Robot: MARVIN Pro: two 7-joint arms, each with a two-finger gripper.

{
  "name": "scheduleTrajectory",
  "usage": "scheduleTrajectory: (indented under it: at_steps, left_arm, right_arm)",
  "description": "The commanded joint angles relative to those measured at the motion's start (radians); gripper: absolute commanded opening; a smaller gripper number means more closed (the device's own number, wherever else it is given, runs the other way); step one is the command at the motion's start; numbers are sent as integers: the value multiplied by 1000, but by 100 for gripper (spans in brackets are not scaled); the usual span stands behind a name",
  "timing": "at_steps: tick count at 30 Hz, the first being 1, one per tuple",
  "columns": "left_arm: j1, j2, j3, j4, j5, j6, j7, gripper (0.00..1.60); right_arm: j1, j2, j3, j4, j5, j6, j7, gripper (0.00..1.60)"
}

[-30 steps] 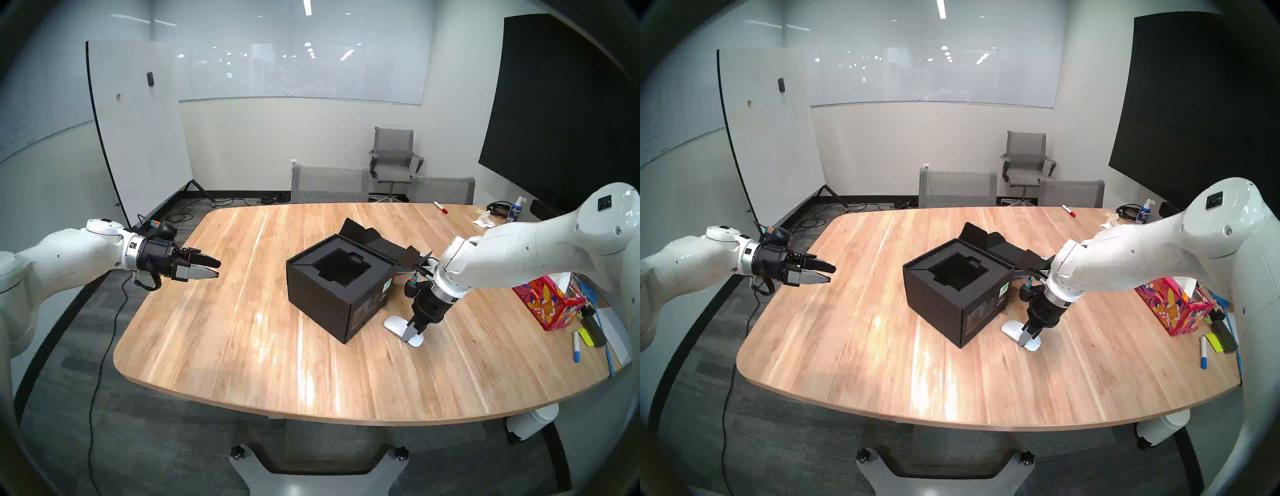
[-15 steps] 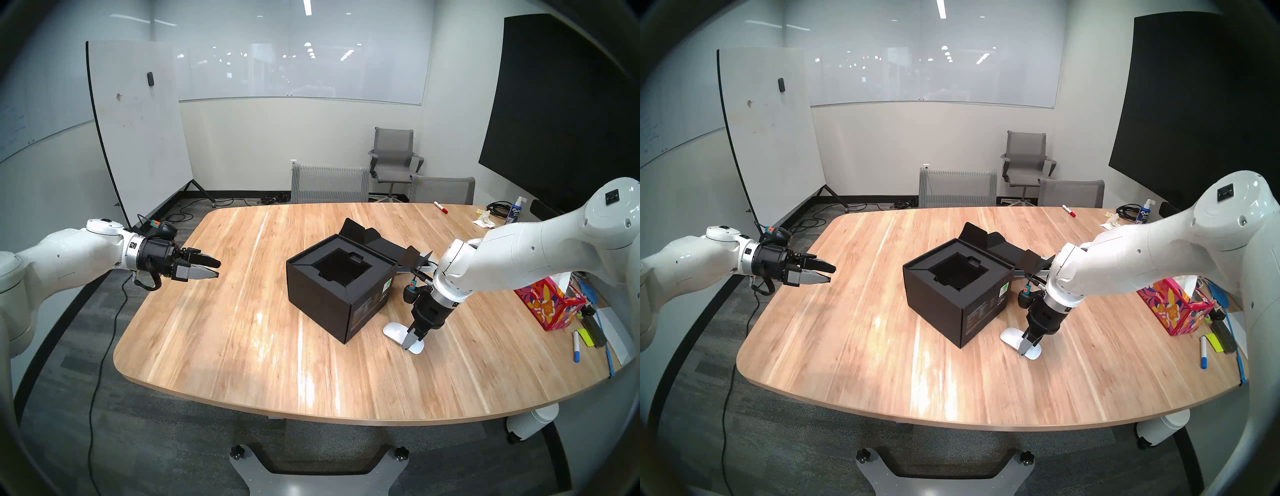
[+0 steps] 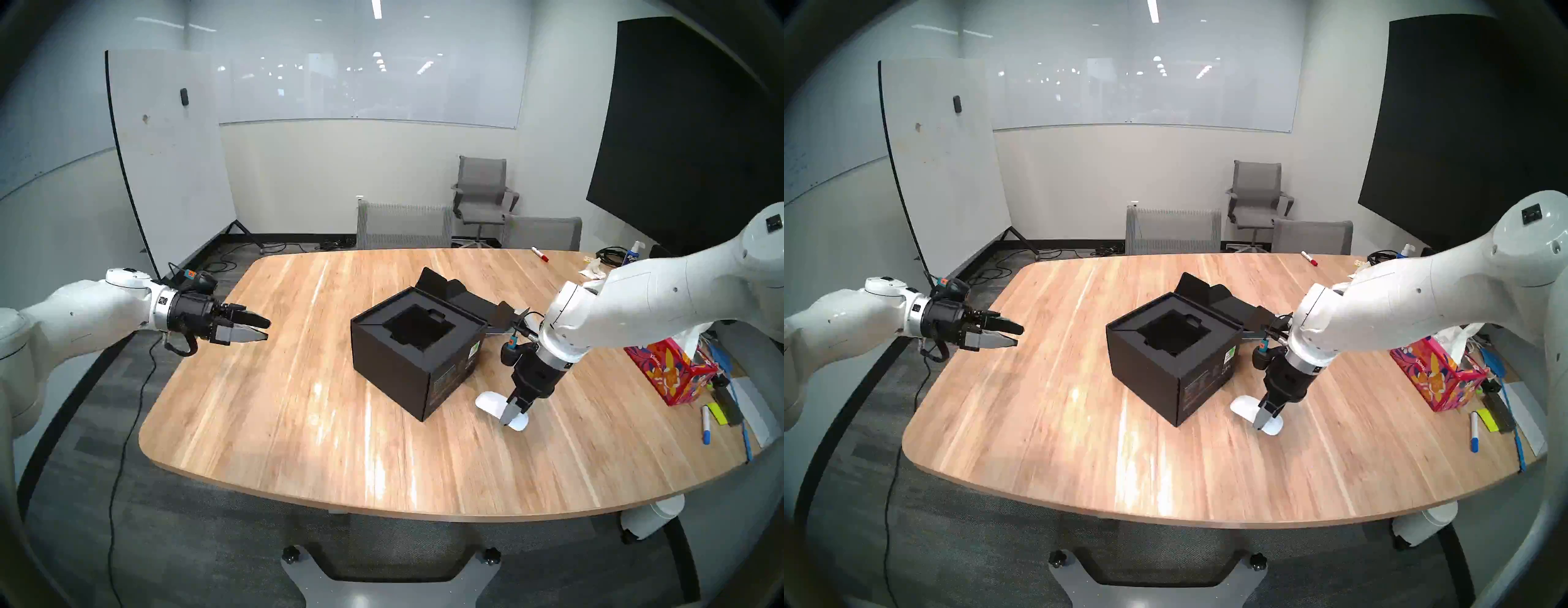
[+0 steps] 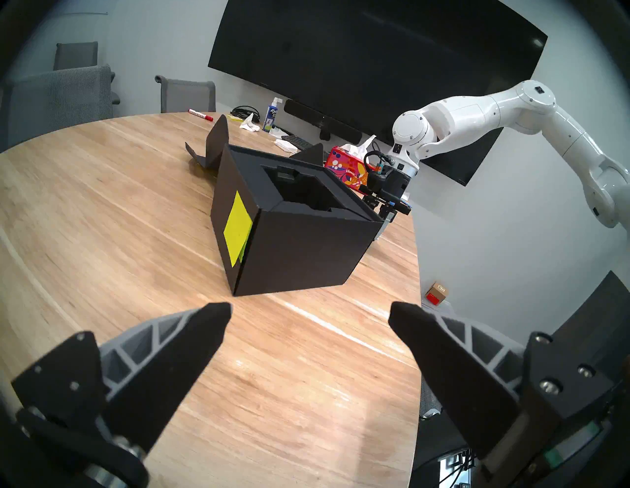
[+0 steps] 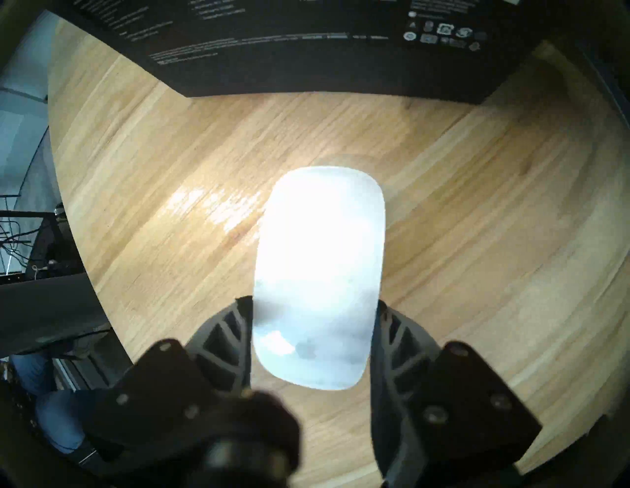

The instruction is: Open the box and place the mouse inside

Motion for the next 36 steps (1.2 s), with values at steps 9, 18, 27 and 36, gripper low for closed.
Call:
scheduleTrajectory:
  at_steps: [9, 18, 27, 36]
  left_arm:
    - [-17, 2, -10, -2, -7, 2, -6, 160]
    - [-17, 2, -10, -1, -7, 2, -6, 160]
    - [-17, 2, -10, -2, -7, 2, -6, 160]
    - [-17, 2, -10, -2, -7, 2, -6, 160]
  right_arm:
    - [151, 19, 26, -26, -18, 49, 27, 0]
    - [184, 13, 45, -5, -37, 64, 63, 0]
    - [202, -18, 69, 41, -64, 78, 108, 0]
    - [183, -59, 94, 120, -90, 62, 165, 0]
